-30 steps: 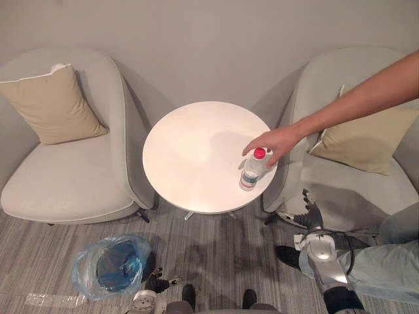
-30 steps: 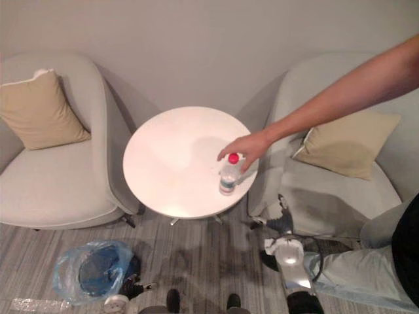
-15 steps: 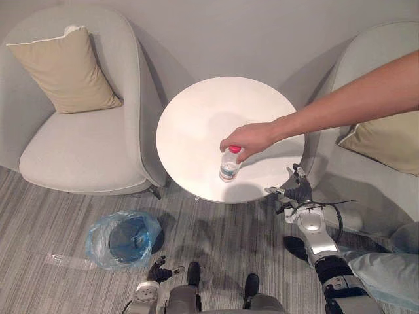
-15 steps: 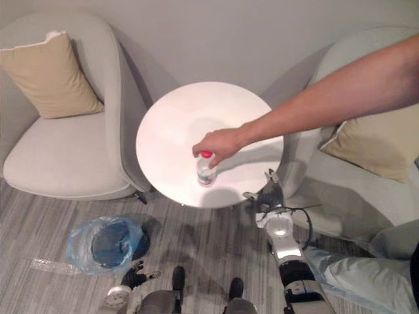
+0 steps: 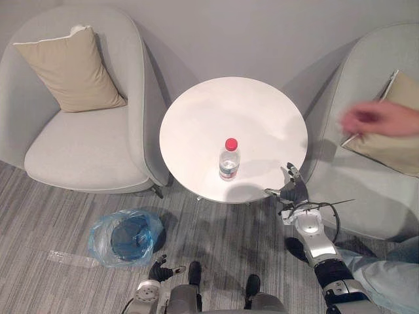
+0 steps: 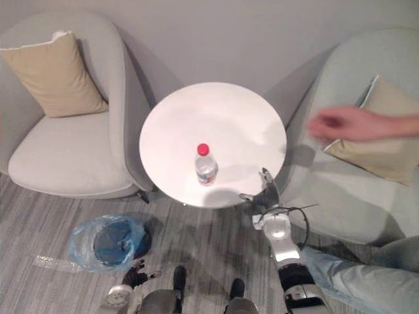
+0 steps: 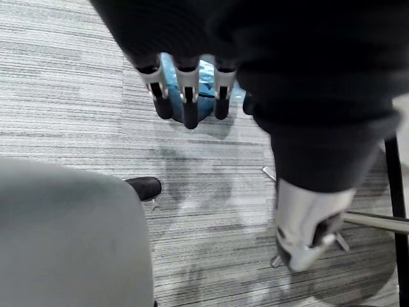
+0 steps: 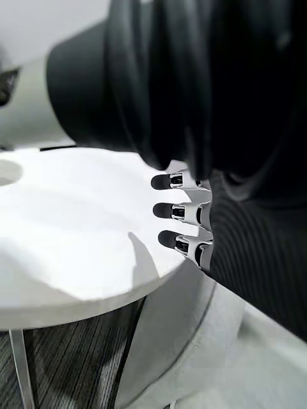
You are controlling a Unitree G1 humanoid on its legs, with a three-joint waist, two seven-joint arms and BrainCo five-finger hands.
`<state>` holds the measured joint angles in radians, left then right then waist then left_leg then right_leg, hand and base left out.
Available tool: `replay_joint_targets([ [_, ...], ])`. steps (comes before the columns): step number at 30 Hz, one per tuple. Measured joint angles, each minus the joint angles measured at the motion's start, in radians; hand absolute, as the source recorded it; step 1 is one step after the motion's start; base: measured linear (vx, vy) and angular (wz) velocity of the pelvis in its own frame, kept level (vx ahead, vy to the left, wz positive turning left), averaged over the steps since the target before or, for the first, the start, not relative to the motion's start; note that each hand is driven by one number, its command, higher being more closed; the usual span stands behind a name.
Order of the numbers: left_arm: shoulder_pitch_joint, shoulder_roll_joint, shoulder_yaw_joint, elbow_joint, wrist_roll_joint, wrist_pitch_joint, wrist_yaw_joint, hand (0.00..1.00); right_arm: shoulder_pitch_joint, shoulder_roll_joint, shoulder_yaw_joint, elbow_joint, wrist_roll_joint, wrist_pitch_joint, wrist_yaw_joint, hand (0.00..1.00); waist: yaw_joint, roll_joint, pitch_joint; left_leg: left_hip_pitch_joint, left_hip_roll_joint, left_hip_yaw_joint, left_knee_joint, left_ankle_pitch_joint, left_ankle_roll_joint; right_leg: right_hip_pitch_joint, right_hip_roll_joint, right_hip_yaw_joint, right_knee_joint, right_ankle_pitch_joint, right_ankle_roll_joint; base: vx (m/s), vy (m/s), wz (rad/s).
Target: Gather rubbish on tea table into small bin, then transfer packed bag to large trash can.
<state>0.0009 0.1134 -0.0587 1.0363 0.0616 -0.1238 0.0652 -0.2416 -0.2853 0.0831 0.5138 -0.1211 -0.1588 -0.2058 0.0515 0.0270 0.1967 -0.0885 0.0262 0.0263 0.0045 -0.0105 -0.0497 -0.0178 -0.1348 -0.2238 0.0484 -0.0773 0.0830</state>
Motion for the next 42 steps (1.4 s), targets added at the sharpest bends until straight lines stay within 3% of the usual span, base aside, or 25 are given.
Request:
replay_joint_targets([
  [16, 0.0, 0.0, -0.009, -0.012, 0.015, -0.017, 0.002, 0.0, -0.085, -0.02, 0.137, -0.039, -0.074, -0.001, -0.003, 0.0, 0.012, 0.001, 0.001, -0.031, -0.006, -0.035, 0.001, 0.001, -0.001, -0.011, -0.002, -0.027, 0.0, -0.002, 0.003, 0.01, 0.003, 0.07],
  [29, -0.006, -0.011, -0.007, -0.078, -0.046, -0.038, 0.019, 0.0, -0.314, -0.005, 0.119, 0.134, -0.029, 0.012, -0.097, 0.0, 0.061, 0.01, 0.072, -0.088, -0.016, -0.123, 0.015, 0.017, -0.004, -0.007, -0.002, -0.094, -0.001, -0.001, 0.003, 0.01, 0.002, 0.23],
  [30, -0.007, -0.011, -0.007, -0.085, -0.048, -0.039, 0.019, 0.0, -0.337, -0.001, 0.119, 0.145, -0.017, 0.012, -0.098, 1.0, 0.064, 0.012, 0.082, -0.089, -0.016, -0.125, 0.015, 0.018, -0.004, -0.006, -0.003, -0.095, -0.001, -0.001, 0.003, -0.01, 0.012, 0.13],
  [42, -0.02, -0.012, -0.018, -0.105, -0.064, -0.04, 0.02, 0.0, -0.458, 0.006, 0.122, 0.225, 0.063, 0.015, -0.1, 1.0, 0.09, 0.016, 0.106, -0.111, -0.016, -0.169, 0.017, 0.024, -0.007, -0.009, -0.004, -0.102, 0.004, -0.001, 0.003, 0.01, 0.007, 0.1],
])
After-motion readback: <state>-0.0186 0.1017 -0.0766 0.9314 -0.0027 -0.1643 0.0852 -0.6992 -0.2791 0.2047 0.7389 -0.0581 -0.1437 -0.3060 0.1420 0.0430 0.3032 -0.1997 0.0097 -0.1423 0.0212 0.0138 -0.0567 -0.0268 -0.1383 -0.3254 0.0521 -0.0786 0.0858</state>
